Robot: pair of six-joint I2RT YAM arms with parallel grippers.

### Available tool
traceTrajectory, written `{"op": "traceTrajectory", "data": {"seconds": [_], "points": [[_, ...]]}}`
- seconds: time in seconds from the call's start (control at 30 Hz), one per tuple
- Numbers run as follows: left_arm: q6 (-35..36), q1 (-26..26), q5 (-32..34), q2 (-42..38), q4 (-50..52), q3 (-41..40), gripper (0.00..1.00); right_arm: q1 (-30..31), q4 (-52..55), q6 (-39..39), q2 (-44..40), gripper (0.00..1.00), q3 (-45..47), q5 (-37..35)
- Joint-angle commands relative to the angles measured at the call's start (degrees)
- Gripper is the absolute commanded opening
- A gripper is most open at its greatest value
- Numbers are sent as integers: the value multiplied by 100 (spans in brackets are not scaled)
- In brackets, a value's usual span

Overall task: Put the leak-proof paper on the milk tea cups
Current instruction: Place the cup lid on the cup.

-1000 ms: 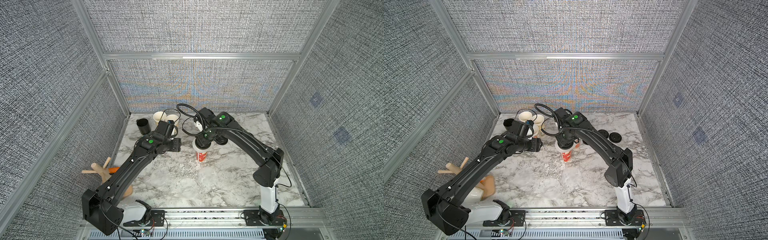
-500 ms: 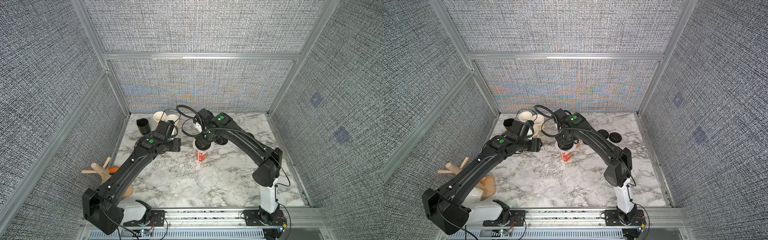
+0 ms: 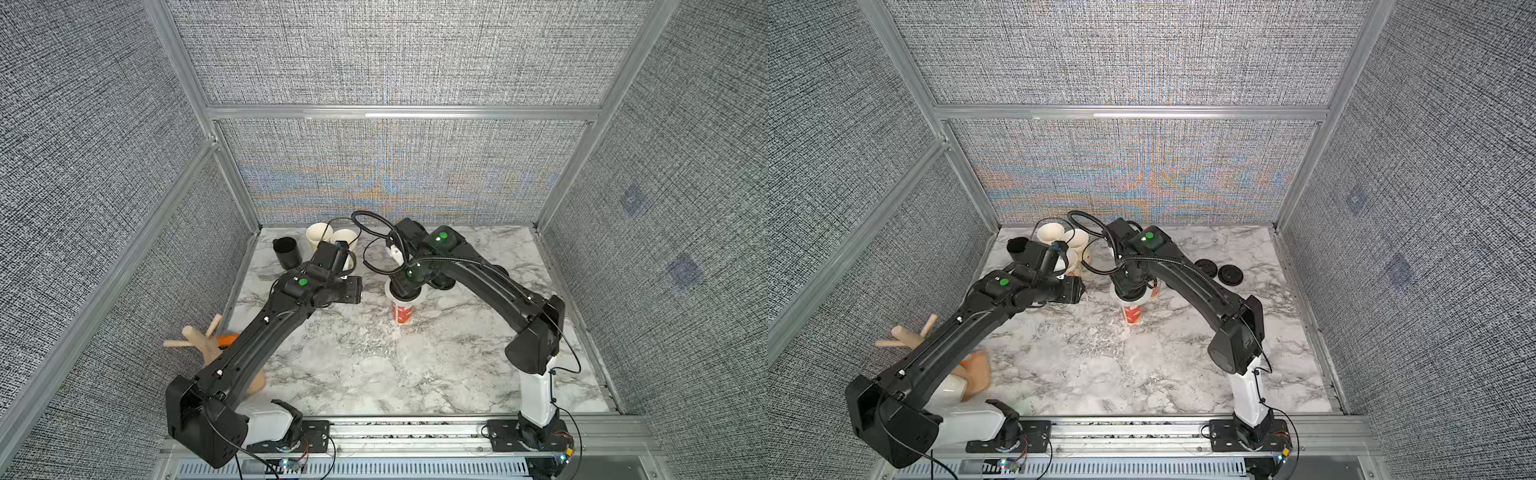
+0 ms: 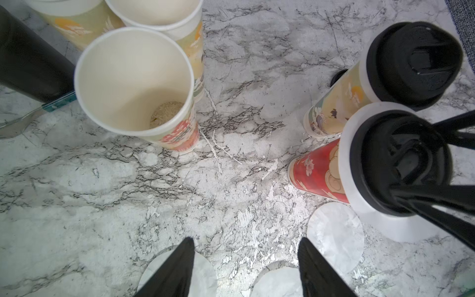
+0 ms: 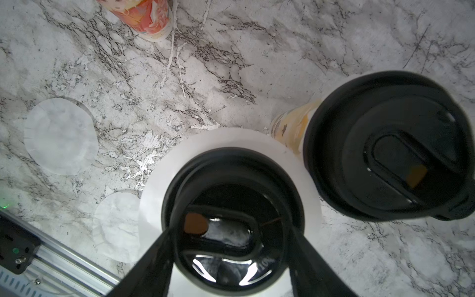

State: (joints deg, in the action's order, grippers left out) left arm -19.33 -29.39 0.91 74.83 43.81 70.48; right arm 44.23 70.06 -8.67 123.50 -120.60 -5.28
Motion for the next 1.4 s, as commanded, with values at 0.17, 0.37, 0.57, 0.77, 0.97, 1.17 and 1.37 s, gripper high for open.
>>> {"op": "traceTrajectory", "data": {"seconds": [0.17,0.37,0.57,0.77,0.97,1.17,1.37], "points": [[59,15,-62,-6,-4,18,66,-9,28,49,-73,63,-96,0],[59,20,-72,3,-13,10,66,-5,9,54,-4,63,-52,21],[76,21,-45,5,2,1,66,-10,-15,67,52,63,-43,62],[70,29,-53,16,-8,10,66,-7,-13,76,52,63,-35,61],[71,29,-60,37,-5,14,66,-8,-15,58,68,72,-43,27],[86,29,-68,39,-8,19,66,-6,-2,39,51,80,-85,-8],[86,31,-106,44,-9,53,66,-6,3,23,16,85,-112,-35]]}}
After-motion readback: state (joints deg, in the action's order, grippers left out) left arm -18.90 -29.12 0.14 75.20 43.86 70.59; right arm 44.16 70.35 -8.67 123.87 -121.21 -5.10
